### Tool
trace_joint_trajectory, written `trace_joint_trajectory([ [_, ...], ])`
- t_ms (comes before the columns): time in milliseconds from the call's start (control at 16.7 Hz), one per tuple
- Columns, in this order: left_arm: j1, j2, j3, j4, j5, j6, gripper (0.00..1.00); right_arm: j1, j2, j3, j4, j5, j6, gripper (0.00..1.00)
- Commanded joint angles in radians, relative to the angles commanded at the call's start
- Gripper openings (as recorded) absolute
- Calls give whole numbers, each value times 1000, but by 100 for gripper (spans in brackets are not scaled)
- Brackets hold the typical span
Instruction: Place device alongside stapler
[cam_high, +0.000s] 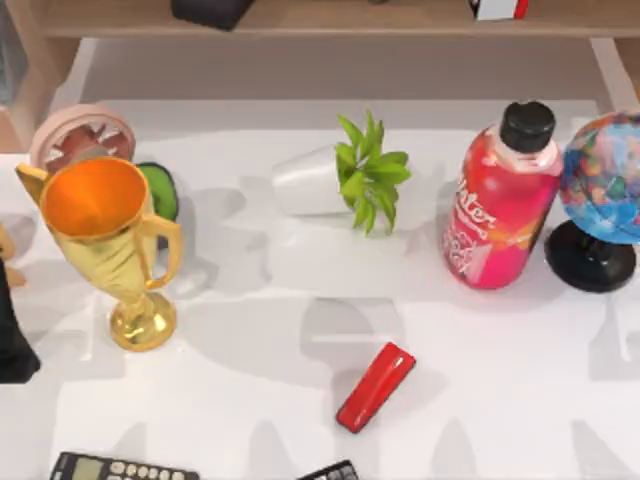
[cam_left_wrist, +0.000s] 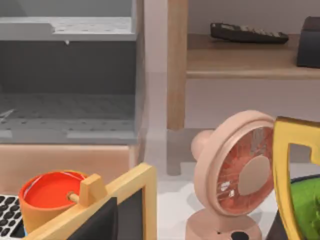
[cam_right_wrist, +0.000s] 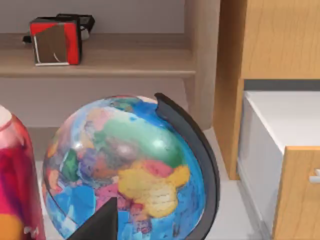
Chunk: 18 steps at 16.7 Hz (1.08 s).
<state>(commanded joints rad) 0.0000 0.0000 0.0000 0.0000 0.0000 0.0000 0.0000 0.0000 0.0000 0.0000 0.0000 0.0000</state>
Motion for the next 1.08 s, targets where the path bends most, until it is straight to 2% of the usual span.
trace_joint_trajectory([
  [240, 0, 0, 0, 0, 0, 0, 100, -12, 29, 29, -25, 1, -6, 100],
  [480, 0, 0, 0, 0, 0, 0, 100, -75, 212, 213, -166, 7, -43, 100],
  [720, 0, 0, 0, 0, 0, 0, 100, -170, 550, 544, -390, 15, -106, 100],
  [1080, 0, 0, 0, 0, 0, 0, 100, -309, 1241, 1192, -785, 18, -239, 100],
])
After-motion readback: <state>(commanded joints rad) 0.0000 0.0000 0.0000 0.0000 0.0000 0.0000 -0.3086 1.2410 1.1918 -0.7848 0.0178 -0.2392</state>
